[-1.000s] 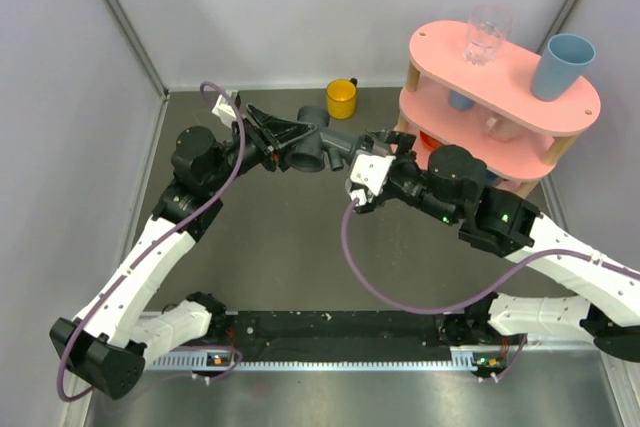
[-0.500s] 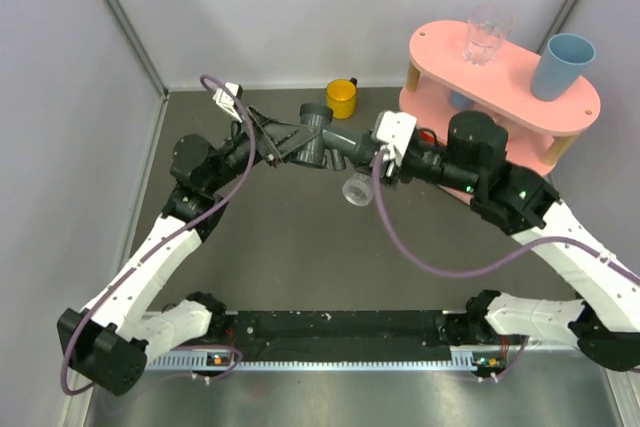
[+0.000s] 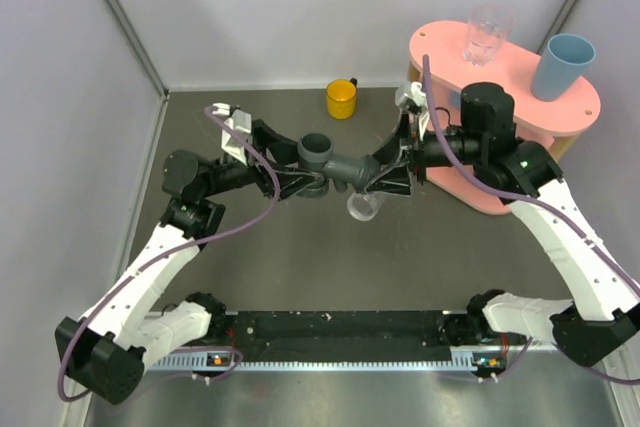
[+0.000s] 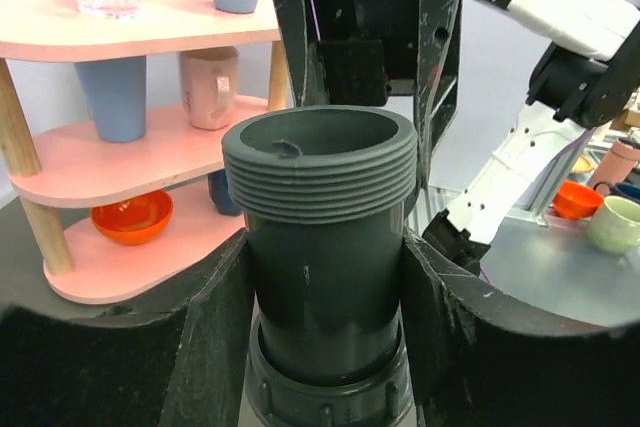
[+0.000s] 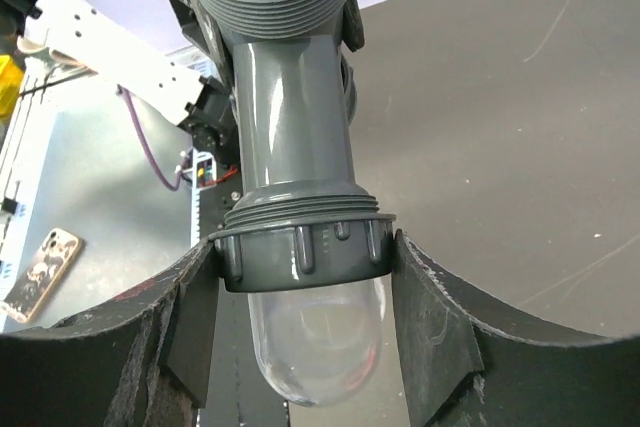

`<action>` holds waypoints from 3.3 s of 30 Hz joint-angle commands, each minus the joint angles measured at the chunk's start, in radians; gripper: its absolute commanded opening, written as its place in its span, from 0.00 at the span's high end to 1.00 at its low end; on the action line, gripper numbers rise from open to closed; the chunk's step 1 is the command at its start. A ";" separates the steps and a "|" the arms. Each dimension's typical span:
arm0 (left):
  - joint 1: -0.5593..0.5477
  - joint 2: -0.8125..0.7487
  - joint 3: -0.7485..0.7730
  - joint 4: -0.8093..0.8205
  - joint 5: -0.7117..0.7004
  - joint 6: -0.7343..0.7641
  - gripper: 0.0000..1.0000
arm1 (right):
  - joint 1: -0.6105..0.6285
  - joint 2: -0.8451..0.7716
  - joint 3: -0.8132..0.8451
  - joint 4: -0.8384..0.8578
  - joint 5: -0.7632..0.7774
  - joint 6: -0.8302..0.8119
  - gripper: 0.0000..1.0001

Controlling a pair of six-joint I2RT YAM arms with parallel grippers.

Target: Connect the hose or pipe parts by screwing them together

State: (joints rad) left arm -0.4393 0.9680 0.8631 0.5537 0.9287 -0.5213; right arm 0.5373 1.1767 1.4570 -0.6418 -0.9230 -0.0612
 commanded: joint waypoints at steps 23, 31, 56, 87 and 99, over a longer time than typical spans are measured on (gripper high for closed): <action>-0.013 -0.028 0.166 -0.420 -0.447 -0.784 1.00 | 0.318 -0.256 -0.110 0.215 0.804 -0.630 0.02; -0.012 0.046 0.284 -0.610 -0.326 -0.928 1.00 | 0.429 -0.216 -0.118 0.231 0.920 -0.856 0.03; -0.012 0.104 0.398 -0.784 -0.176 -0.913 1.00 | 0.466 -0.132 -0.054 0.106 0.866 -0.890 0.34; -0.019 -0.055 0.060 0.049 0.075 0.089 1.00 | 0.107 -0.018 0.080 0.071 0.156 0.029 0.86; -0.018 -0.086 0.221 -0.447 -0.482 -0.469 1.00 | 0.112 -0.229 -0.064 0.220 0.500 -0.278 0.01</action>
State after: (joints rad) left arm -0.4572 0.9291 0.9802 0.2722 0.6743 -0.7673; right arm 0.6514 1.0157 1.4456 -0.5697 -0.5308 -0.2115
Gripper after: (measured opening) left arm 0.579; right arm 0.987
